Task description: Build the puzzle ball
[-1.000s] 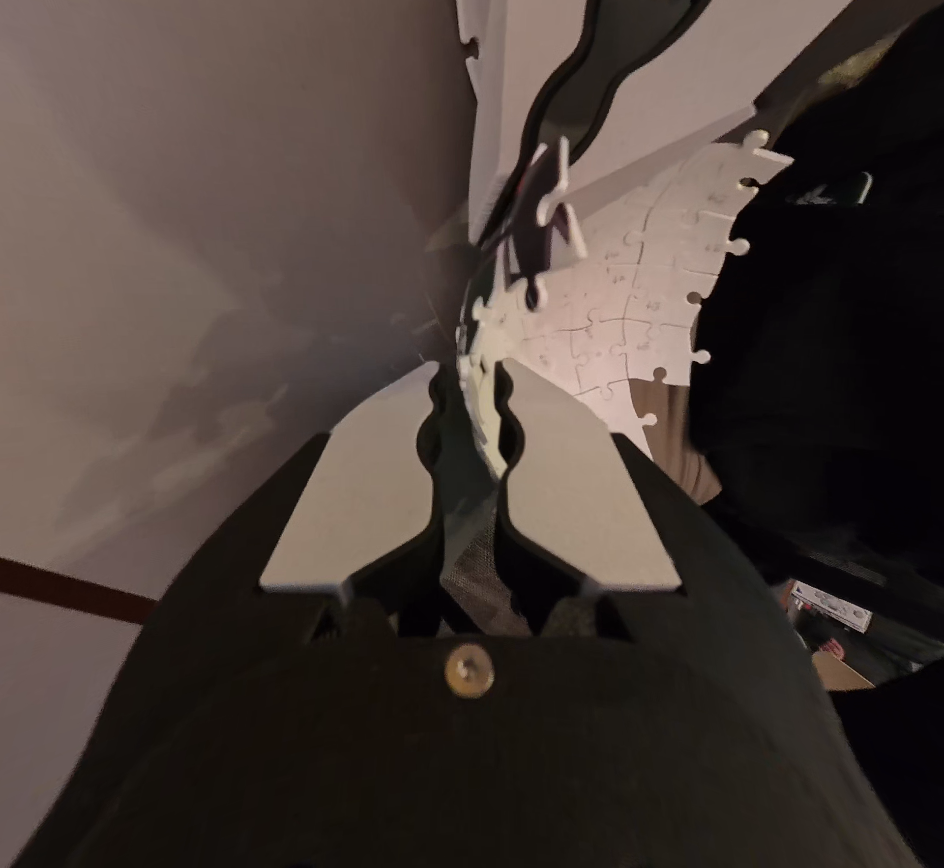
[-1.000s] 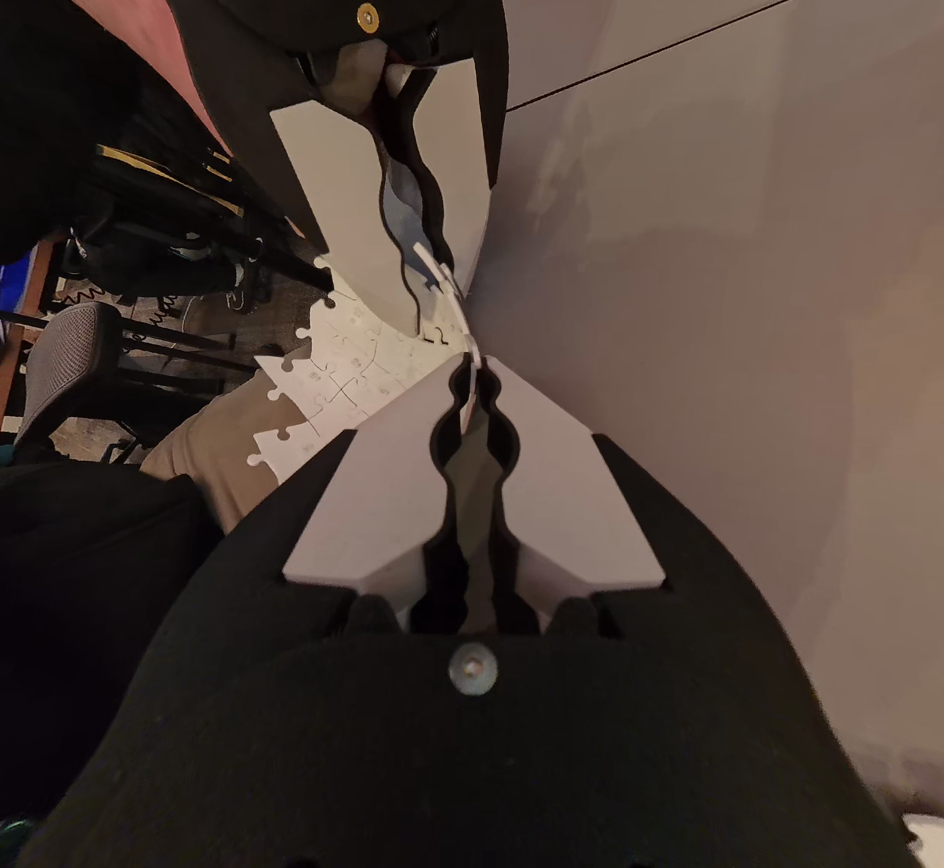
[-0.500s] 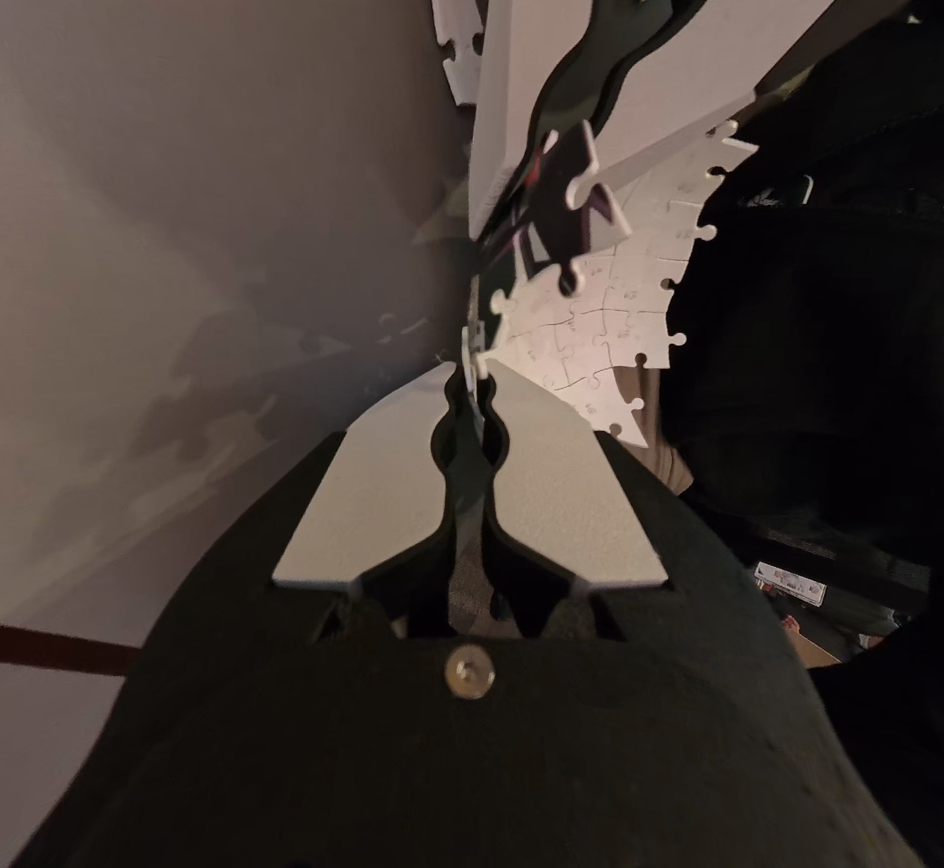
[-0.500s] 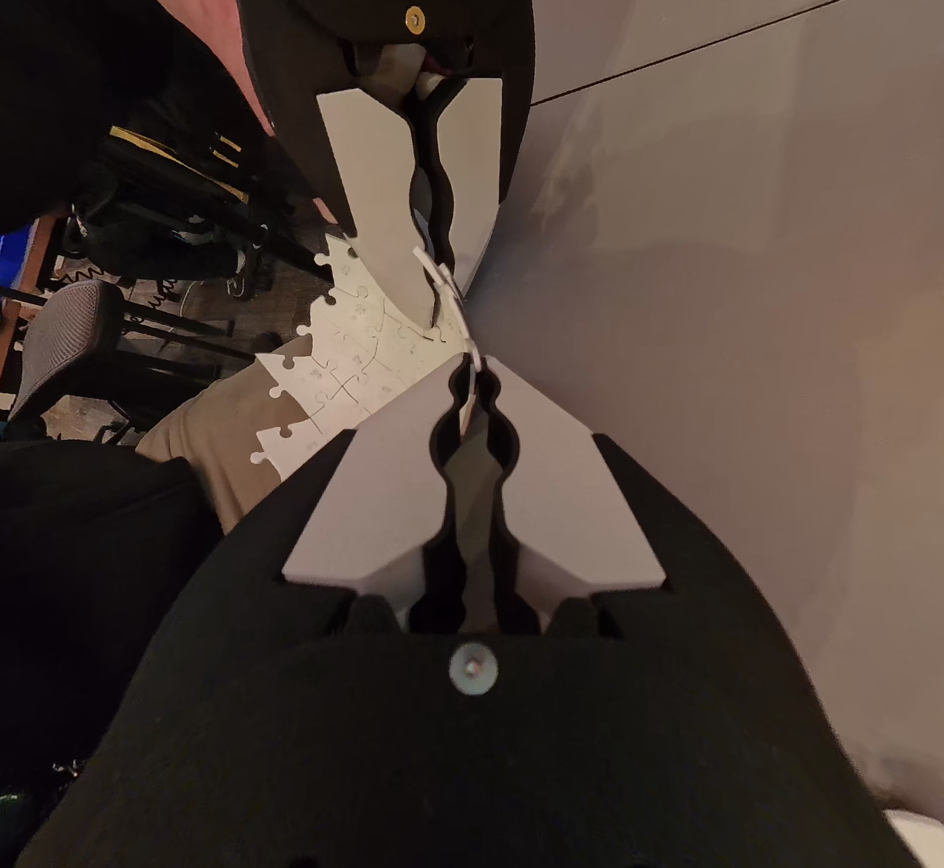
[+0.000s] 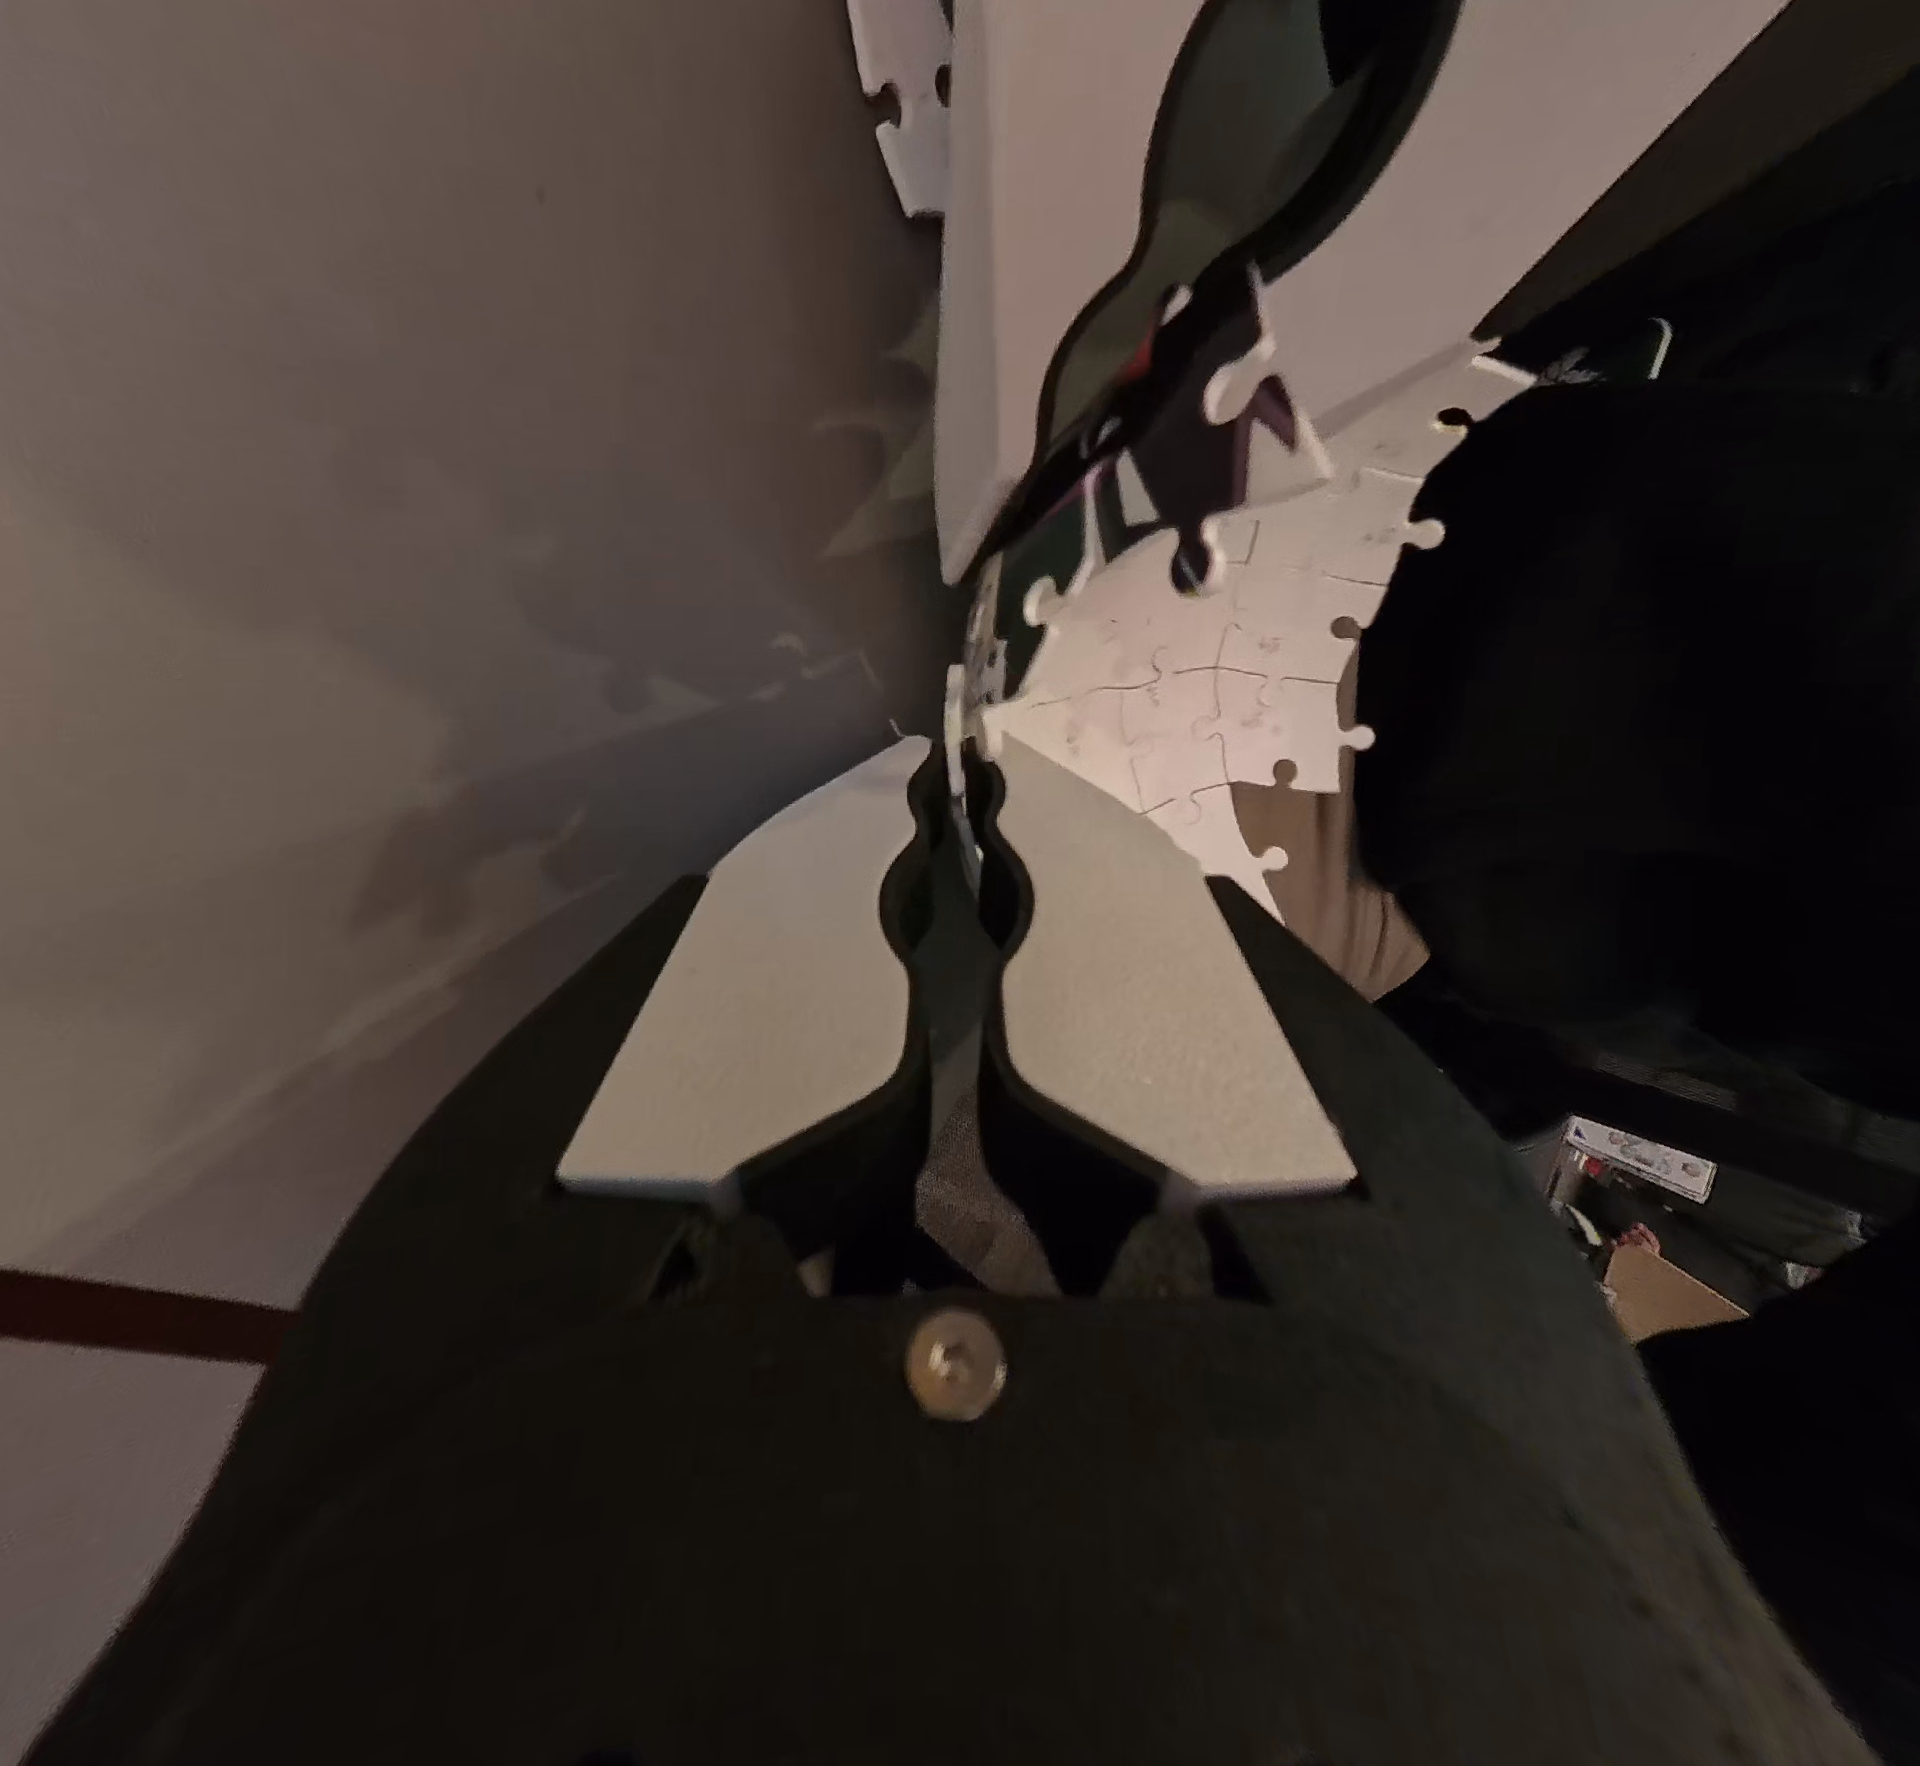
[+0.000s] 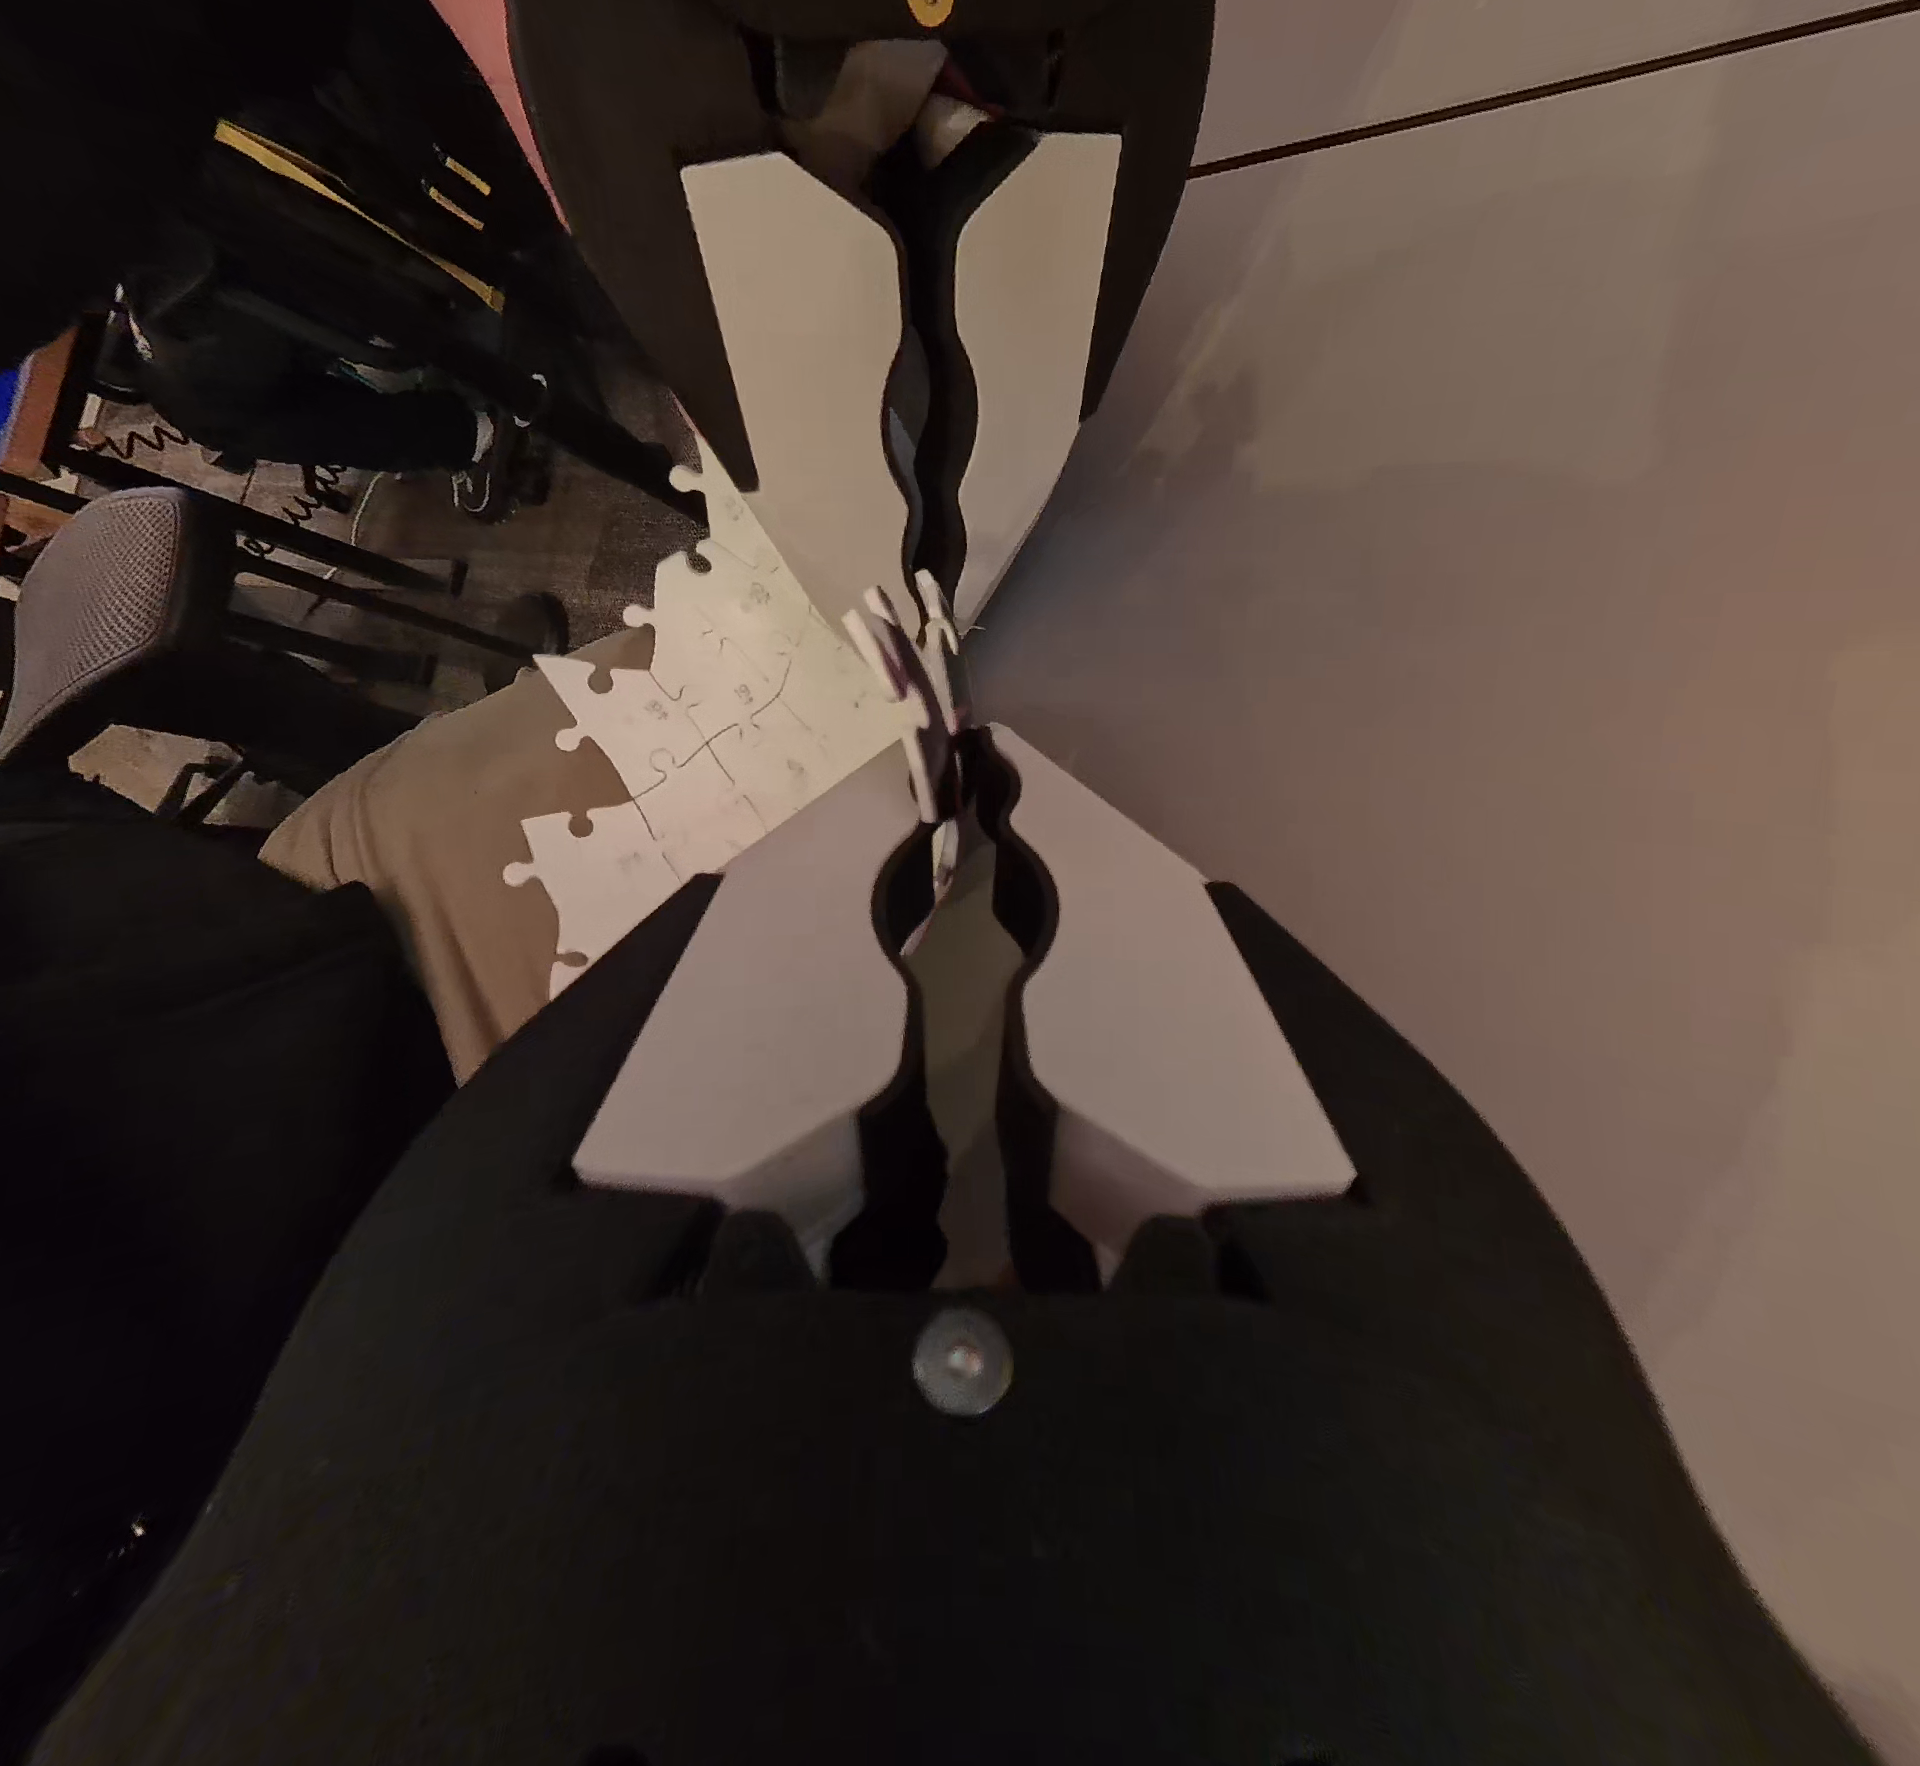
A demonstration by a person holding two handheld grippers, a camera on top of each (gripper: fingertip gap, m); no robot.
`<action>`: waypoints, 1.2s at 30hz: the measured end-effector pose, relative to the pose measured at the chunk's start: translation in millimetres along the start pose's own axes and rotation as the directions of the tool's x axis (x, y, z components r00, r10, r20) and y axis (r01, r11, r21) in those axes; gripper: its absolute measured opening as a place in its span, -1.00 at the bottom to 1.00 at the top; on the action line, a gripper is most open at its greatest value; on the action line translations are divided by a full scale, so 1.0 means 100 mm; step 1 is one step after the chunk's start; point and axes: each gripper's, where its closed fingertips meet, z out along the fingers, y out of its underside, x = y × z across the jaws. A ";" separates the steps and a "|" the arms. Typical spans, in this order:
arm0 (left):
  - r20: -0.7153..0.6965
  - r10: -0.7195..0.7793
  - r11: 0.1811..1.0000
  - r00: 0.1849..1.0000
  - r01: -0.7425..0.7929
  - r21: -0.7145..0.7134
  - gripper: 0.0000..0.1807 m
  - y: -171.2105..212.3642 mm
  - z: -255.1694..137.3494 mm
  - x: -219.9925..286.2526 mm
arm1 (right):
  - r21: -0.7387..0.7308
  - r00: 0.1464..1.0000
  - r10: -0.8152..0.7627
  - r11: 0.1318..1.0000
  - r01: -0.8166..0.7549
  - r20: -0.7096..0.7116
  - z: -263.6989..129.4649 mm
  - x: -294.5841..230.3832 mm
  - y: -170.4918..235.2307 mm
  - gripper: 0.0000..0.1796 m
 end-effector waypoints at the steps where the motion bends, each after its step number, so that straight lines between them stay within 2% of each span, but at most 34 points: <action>1: 0.000 0.003 1.000 1.000 -0.003 -0.004 -0.97 0.00 0.00 0.00 | 0.001 1.000 -0.002 1.000 0.002 -0.001 0.00 0.00 0.00 -0.99; 21: 0.098 0.085 0.991 0.992 -0.073 -0.115 -0.96 -0.02 -0.01 -0.03 | 0.011 0.998 0.067 0.998 -0.067 -0.007 0.01 0.04 0.01 -0.99; 26: 0.098 0.085 0.991 0.991 -0.074 -0.115 -0.96 -0.03 -0.02 -0.03 | 0.026 0.997 0.073 0.997 -0.073 -0.004 -0.01 0.05 0.01 -0.99; 30: 0.063 0.072 0.993 0.995 -0.066 -0.094 -0.87 -0.07 -0.01 0.01 | 0.030 0.998 0.069 0.997 -0.069 -0.007 0.00 0.04 0.00 -0.99; 36: 0.065 0.072 0.989 0.995 -0.063 -0.132 -0.96 -0.06 0.02 -0.01 | 0.033 0.999 0.053 0.998 -0.053 -0.013 0.01 0.02 0.01 -1.00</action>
